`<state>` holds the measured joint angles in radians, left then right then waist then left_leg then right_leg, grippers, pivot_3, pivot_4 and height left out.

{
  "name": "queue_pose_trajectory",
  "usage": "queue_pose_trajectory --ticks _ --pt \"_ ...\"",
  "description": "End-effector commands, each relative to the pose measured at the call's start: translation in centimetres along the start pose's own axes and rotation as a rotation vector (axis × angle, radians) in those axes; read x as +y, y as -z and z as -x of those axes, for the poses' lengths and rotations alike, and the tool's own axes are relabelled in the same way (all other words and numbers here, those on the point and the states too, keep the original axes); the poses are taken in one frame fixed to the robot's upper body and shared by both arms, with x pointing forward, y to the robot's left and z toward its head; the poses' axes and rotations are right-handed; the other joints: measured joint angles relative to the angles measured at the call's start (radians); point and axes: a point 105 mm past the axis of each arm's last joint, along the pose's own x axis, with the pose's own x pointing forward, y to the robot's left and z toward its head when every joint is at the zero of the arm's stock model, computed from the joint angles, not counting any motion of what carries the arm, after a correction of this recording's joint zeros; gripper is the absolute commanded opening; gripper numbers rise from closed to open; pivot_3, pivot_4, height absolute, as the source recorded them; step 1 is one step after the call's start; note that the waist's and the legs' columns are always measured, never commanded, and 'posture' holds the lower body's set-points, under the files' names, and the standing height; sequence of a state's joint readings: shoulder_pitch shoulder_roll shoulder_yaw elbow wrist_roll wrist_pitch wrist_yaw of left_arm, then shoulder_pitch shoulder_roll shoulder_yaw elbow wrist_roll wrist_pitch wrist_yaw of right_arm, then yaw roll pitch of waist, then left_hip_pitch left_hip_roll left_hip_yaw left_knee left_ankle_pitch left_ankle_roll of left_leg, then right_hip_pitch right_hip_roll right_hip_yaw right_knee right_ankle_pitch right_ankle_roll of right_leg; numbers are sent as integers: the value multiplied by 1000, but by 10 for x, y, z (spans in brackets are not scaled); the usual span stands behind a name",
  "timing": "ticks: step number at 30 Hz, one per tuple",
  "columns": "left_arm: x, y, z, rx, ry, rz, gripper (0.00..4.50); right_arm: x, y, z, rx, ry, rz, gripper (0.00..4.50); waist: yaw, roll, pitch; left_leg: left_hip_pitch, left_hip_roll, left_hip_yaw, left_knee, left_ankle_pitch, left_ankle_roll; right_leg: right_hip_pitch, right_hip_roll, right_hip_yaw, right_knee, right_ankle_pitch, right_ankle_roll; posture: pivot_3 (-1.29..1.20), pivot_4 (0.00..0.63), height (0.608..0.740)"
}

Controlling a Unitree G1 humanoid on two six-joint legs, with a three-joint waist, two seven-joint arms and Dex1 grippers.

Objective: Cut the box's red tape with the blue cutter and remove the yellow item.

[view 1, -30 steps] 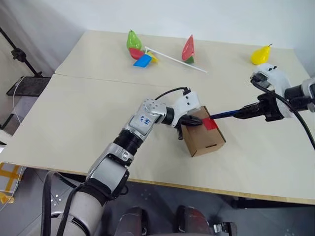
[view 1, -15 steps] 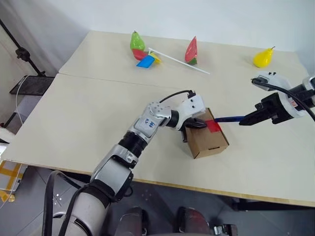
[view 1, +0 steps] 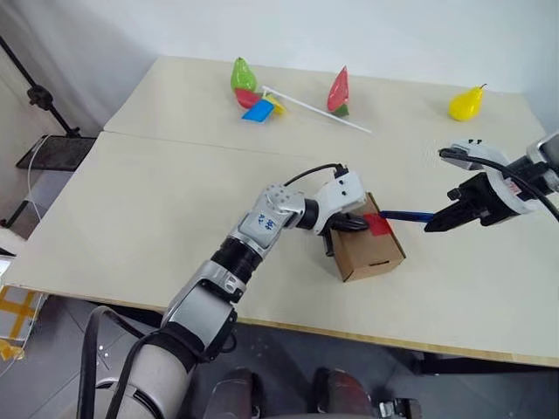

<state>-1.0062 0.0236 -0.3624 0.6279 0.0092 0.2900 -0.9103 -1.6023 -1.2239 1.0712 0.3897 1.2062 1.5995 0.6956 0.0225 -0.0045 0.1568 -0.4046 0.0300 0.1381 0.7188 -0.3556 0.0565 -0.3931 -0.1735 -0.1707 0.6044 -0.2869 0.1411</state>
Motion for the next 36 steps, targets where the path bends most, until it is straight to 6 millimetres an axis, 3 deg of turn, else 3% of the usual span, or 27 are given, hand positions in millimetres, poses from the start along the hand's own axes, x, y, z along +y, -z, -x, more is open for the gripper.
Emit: queue_pose_trajectory --ticks 1,11,29,36 --pt "-29 67 -10 229 84 133 0 -4 -1 -3 39 18 -38 149 -2 0 -6 0 0 0 0 0 0 0 0 -1 0 0 0 0 150 740" --pt "-32 71 -8 233 65 157 0 -5 24 -3 211 17 -28 149 2 2 -7 0 0 -3 0 -2 -2 0 0 -2 1 0 0 0 150 740" --pt "-33 75 -2 247 59 175 0 -17 53 -7 334 6 -48 149 1 3 -8 0 1 -5 0 -4 -3 1 1 -7 1 0 0 0 150 740" --pt "-31 76 -1 251 52 179 0 -9 63 -10 367 -68 -55 149 -1 3 -8 0 1 -6 0 -4 -3 1 1 -7 0 0 0 0 150 740"
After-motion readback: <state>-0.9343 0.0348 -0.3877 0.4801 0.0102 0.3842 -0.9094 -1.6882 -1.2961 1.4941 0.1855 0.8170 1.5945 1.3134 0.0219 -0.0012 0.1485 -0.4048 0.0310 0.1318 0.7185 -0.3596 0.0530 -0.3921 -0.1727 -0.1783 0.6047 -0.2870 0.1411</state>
